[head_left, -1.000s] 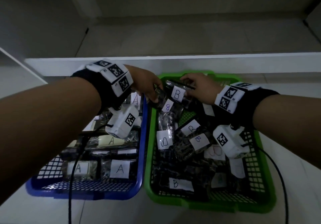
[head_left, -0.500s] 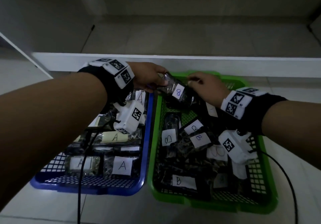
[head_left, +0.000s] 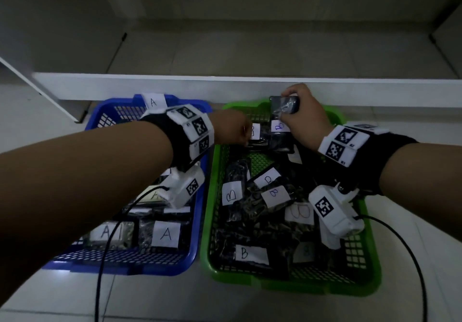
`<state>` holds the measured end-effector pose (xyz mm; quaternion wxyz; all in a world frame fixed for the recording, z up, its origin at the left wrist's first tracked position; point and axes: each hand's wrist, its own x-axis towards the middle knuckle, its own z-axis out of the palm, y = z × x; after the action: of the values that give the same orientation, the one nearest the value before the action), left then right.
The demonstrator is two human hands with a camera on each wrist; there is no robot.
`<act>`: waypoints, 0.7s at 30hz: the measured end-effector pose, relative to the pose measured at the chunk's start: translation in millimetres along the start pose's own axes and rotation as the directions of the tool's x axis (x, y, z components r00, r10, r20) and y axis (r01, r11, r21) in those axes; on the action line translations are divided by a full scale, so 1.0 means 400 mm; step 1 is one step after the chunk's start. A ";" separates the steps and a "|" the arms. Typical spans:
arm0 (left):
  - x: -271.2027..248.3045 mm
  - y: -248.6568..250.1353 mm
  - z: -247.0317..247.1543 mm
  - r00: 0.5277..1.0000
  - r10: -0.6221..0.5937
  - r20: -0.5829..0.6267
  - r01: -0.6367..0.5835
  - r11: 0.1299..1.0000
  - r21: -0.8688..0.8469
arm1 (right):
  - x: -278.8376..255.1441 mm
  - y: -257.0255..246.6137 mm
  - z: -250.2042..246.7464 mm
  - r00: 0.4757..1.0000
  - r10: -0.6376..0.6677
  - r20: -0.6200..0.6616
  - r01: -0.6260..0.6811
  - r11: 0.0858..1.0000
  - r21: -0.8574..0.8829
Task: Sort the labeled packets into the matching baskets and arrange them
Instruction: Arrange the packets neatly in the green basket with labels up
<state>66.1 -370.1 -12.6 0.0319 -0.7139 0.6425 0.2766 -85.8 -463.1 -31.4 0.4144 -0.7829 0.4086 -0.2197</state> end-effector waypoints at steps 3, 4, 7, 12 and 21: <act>-0.008 0.016 0.055 0.982 0.059 0.178 -0.106 0.957 0.268 | 0.006 0.008 -0.009 0.991 0.068 -0.117 -0.063 0.997 0.051; -0.007 0.018 0.078 0.978 0.057 0.201 -0.124 0.933 0.339 | 0.010 0.010 -0.009 0.987 0.077 -0.143 -0.067 0.995 0.077; 0.003 0.015 0.142 0.979 0.013 0.205 -0.110 0.878 0.465 | 0.021 0.010 -0.006 0.976 0.124 -0.177 -0.094 0.981 0.170; 0.011 0.020 0.159 0.976 -0.020 0.216 -0.086 0.880 0.468 | 0.017 0.003 0.006 0.981 0.170 -0.097 -0.140 0.956 0.259; 0.007 0.090 0.175 0.950 -0.129 0.286 0.029 0.944 0.329 | 0.006 0.044 0.070 0.987 0.155 0.046 -0.143 0.969 -0.201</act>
<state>7.6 -351.0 -61.7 0.2569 -0.6737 0.6367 0.2733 -73.6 -457.5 -61.5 0.3623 -0.7937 0.4731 -0.1225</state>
